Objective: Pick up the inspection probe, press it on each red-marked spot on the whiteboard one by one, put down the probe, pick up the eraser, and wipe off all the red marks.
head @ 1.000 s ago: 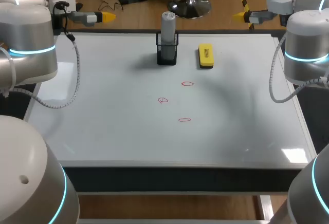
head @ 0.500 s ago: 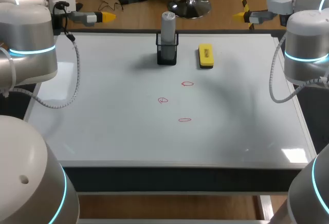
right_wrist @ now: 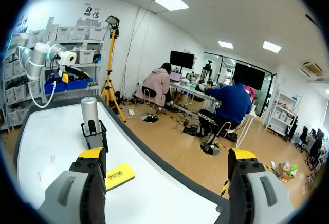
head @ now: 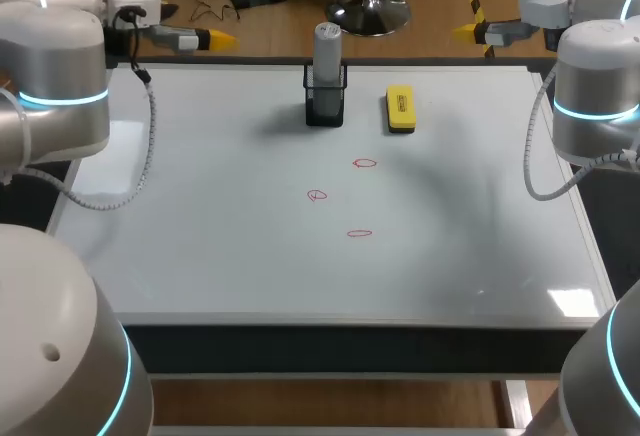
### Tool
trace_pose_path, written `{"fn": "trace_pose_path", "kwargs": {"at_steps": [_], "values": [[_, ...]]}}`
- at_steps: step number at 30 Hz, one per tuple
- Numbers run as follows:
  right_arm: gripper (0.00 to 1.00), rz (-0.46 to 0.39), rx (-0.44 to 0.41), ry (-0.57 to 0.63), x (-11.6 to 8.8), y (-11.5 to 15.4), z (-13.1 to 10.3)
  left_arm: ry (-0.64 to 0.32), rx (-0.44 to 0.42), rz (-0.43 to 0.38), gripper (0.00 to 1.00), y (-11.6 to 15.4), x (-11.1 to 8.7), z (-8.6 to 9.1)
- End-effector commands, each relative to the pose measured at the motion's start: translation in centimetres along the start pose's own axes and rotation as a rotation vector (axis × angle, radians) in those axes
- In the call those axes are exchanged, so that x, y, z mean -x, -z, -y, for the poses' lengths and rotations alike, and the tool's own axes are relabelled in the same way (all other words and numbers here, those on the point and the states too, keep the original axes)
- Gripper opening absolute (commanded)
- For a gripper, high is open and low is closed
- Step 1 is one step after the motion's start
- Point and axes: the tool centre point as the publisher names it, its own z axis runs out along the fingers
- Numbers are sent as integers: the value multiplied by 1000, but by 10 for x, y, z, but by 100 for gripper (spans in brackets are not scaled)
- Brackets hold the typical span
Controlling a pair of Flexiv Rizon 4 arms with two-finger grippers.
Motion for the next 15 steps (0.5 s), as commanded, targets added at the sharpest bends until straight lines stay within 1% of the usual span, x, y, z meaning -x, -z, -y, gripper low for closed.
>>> {"fn": "trace_pose_path", "kwargs": {"at_steps": [1,4,12,15], "values": [[100,-1,-1,0,1,0,0,-47,14,-91,100,-17,3,5],[100,-1,-1,0,1,0,0,-101,21,-186,100,-28,-3,7],[100,-1,-1,0,1,0,0,-219,23,-376,100,-53,-21,18],[100,-1,-1,0,1,0,0,-253,10,-440,100,-62,-27,20]]}}
